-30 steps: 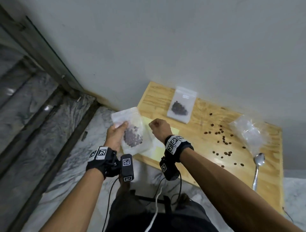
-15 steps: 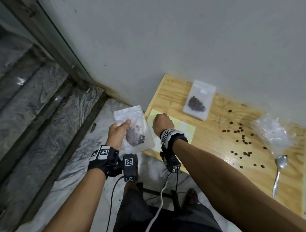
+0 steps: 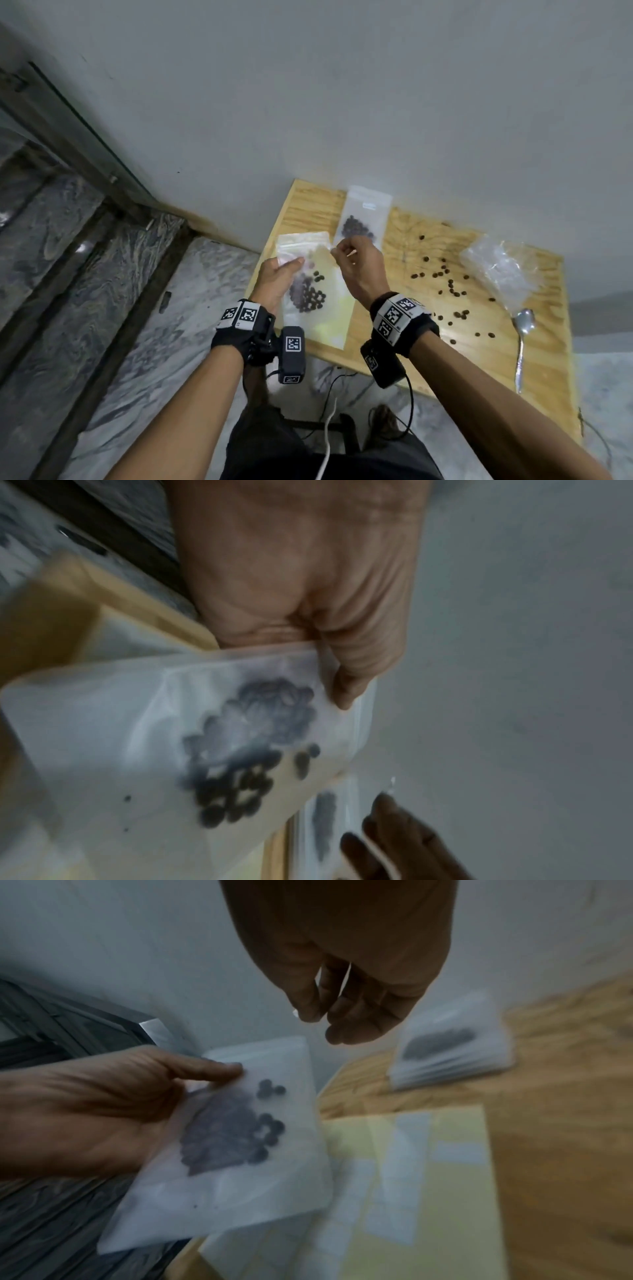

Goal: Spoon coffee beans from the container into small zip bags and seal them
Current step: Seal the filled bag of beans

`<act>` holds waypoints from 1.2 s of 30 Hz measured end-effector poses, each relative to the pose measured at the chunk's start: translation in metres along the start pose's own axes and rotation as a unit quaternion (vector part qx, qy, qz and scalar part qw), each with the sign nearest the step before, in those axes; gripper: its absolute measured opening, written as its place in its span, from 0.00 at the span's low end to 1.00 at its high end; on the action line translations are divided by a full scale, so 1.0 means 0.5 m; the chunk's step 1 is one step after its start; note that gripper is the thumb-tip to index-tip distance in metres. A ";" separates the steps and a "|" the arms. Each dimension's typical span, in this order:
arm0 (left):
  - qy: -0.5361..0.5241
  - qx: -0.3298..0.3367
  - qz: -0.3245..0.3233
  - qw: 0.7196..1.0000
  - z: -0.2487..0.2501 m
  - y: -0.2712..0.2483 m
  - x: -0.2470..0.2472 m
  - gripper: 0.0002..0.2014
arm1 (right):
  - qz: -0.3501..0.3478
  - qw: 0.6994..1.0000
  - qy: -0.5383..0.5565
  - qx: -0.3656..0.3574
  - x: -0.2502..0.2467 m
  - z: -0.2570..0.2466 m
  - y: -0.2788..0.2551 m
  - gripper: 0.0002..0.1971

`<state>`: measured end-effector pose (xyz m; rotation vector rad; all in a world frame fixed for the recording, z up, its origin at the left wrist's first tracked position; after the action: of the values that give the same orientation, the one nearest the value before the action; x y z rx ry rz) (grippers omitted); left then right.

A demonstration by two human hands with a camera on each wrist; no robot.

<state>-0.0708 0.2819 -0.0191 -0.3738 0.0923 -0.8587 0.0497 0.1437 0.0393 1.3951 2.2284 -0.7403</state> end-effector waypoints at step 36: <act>0.137 0.016 -0.280 0.950 0.042 -0.023 0.378 0.16 | -0.004 0.901 0.341 0.268 -0.224 0.242 -0.027 0.25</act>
<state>0.0494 0.1386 0.0178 -0.2475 0.2361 -1.4721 0.0913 -0.0145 0.0147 2.1860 2.6545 -1.0432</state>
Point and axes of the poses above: each hand's wrist, its own y-axis towards the middle knuckle, its own x-axis out of the palm, z = x × y, the point moved 9 cm from there along y, towards the middle knuckle, and after that the axes turned 13 degrees about x, right-handed, at the moved point
